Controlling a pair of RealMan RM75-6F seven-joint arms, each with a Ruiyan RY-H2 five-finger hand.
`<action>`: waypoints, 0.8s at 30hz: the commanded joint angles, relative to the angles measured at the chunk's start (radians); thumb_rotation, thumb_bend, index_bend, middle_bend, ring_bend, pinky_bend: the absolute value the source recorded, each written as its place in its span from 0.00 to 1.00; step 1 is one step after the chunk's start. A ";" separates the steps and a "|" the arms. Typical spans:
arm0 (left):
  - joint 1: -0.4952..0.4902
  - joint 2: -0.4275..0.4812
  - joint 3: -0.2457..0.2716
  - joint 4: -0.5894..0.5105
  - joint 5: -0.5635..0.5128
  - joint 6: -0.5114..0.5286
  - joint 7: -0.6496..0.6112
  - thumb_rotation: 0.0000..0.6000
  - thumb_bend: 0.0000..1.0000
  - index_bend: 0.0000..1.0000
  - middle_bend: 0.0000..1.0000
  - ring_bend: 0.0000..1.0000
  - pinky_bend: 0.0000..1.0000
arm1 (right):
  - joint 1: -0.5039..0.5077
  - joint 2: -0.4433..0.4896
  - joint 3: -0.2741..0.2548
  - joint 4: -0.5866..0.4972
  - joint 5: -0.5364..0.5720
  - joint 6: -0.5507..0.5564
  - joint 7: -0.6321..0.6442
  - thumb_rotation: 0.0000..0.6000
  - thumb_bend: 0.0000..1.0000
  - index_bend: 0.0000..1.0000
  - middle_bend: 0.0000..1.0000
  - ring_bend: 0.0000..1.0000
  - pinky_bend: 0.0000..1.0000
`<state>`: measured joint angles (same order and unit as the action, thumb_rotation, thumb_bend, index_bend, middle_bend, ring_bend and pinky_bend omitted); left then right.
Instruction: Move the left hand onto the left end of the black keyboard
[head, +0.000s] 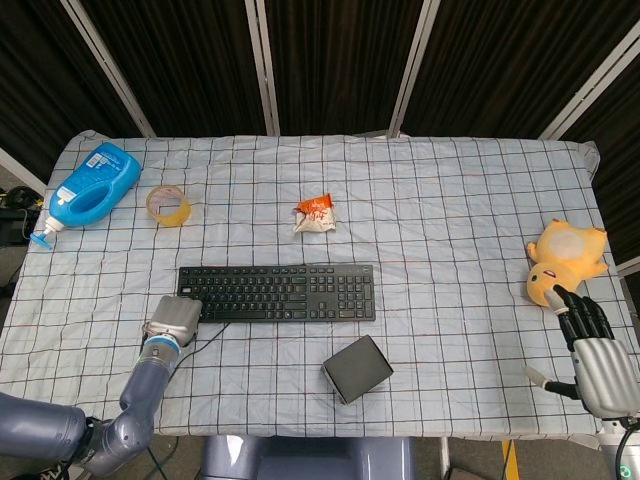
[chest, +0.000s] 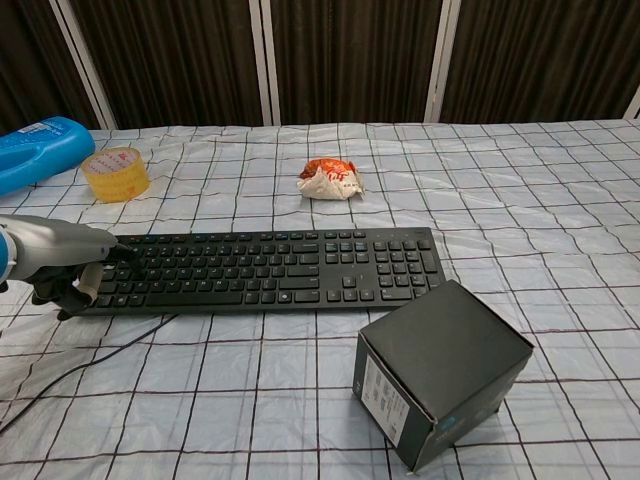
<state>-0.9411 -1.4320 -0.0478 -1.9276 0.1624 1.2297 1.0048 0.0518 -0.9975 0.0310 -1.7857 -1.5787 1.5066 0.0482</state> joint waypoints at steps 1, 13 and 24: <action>-0.002 -0.006 0.002 0.005 -0.002 -0.001 -0.001 1.00 1.00 0.12 0.81 0.72 0.50 | 0.000 0.000 0.000 0.000 0.000 0.000 0.000 1.00 0.07 0.02 0.00 0.00 0.00; -0.004 -0.007 0.012 0.006 -0.001 0.000 -0.006 1.00 1.00 0.12 0.81 0.72 0.50 | 0.000 0.000 0.000 -0.001 0.000 0.001 0.000 1.00 0.08 0.02 0.00 0.00 0.00; 0.009 0.014 0.009 -0.034 0.058 0.050 -0.040 1.00 1.00 0.12 0.81 0.72 0.50 | 0.001 0.004 0.000 0.000 0.009 -0.007 -0.001 1.00 0.08 0.02 0.00 0.00 0.00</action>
<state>-0.9377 -1.4266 -0.0339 -1.9464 0.2042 1.2649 0.9769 0.0526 -0.9940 0.0307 -1.7859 -1.5703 1.4993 0.0472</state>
